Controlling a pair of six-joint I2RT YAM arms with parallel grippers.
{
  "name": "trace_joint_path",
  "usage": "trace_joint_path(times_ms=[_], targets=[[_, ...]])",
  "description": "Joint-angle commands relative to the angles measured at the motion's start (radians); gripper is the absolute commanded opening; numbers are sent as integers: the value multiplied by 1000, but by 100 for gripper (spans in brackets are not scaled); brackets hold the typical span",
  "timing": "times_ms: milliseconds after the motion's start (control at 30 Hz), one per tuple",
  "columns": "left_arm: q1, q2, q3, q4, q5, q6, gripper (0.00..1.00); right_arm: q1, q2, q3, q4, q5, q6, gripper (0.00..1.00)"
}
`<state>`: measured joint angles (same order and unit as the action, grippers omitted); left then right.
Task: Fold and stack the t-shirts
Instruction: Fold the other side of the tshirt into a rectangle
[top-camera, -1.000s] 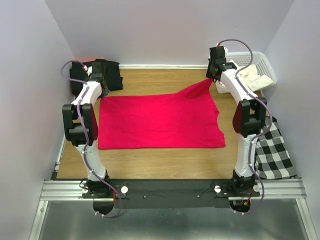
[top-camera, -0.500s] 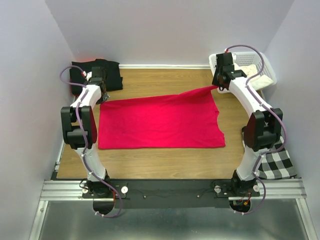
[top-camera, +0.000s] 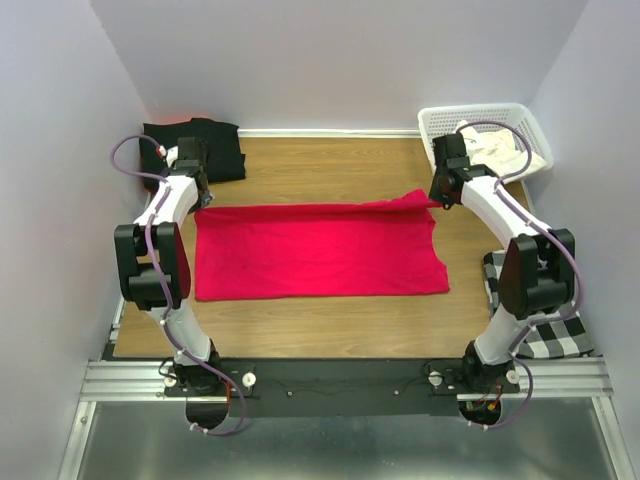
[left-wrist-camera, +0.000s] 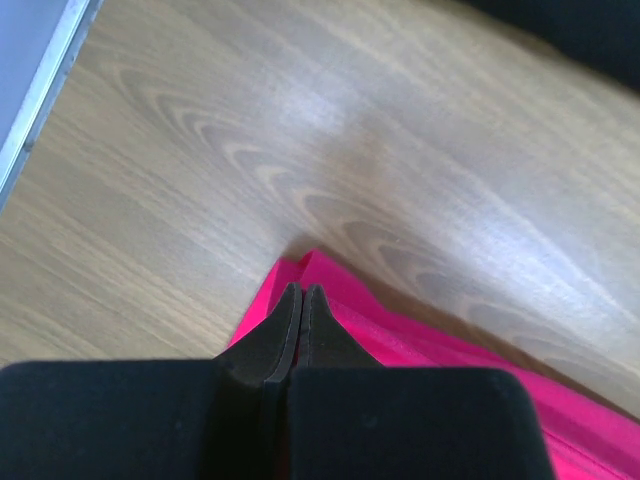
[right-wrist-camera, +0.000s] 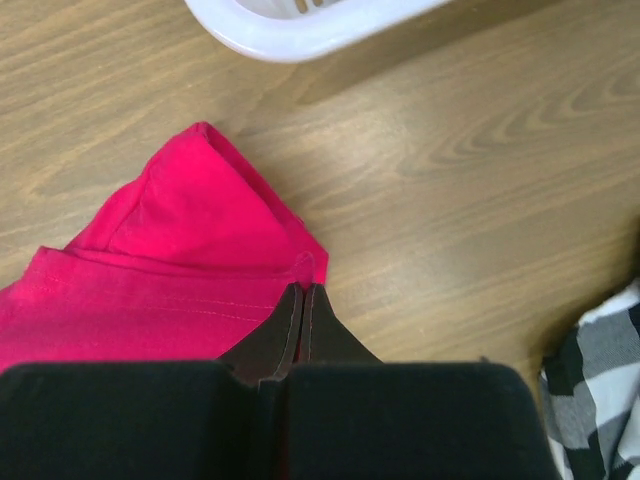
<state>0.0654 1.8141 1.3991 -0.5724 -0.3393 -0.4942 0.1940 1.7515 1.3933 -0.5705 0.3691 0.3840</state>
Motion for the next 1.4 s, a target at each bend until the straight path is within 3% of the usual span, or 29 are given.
trace_joint_path(times_ms=[0,400,1267,1367], targets=[[13,-45,-44,-4,-49,14,0,-16,-92,-54,6,57,29,1],[17,-101,-129,-3,-53,-15,0,-16,-213,-209,6,22,56,1],[24,-58,-288,8,-32,-106,0,-18,-290,-481,6,-90,131,1],[24,-59,-304,5,-20,-122,8,-16,-320,-519,-2,-133,131,15]])
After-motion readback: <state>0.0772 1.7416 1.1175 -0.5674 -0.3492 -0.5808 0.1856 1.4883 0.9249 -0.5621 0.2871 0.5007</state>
